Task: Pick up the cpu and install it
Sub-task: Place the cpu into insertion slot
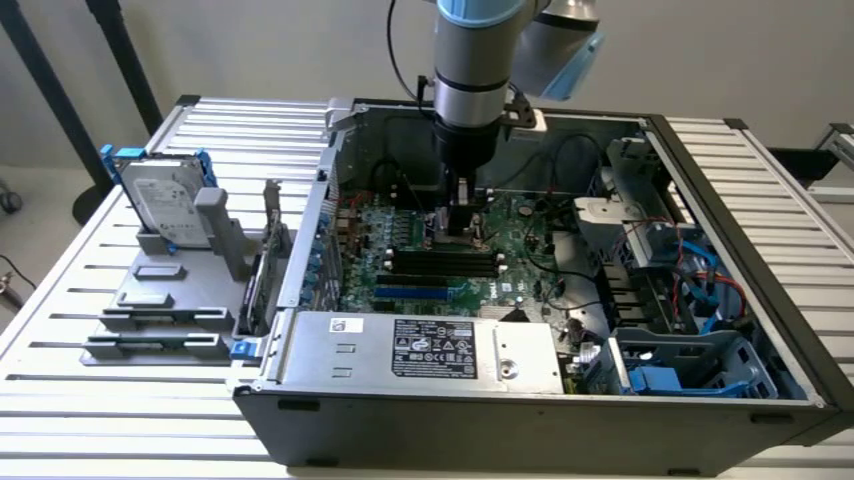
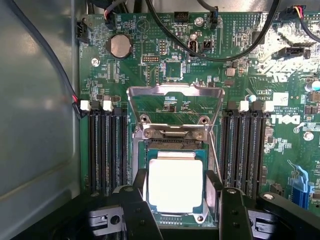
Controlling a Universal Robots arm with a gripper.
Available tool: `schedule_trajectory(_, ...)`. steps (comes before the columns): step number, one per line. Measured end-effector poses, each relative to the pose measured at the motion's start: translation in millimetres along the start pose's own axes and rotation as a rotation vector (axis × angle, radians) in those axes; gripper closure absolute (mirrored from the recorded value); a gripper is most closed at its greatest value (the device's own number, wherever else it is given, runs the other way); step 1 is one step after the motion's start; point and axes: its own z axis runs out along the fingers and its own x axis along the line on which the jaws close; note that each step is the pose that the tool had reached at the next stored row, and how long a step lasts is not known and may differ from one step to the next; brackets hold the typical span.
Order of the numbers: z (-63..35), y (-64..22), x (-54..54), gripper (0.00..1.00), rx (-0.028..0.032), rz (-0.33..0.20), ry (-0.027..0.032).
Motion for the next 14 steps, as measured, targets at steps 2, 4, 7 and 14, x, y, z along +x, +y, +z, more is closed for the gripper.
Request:
schedule_trajectory(2,1.3,-0.1,0.2,0.45,-0.0004,0.005,-0.0001)
schedule_trajectory(4,2.5,-0.1,0.7,0.45,-0.0005,0.007,-0.0002)
schedule_trajectory(7,3.6,-0.1,1.4,0.45,-0.0005,0.007,-0.0004)
schedule_trajectory(14,9.1,-0.4,2.1,0.45,-0.0008,0.007,-0.0018)
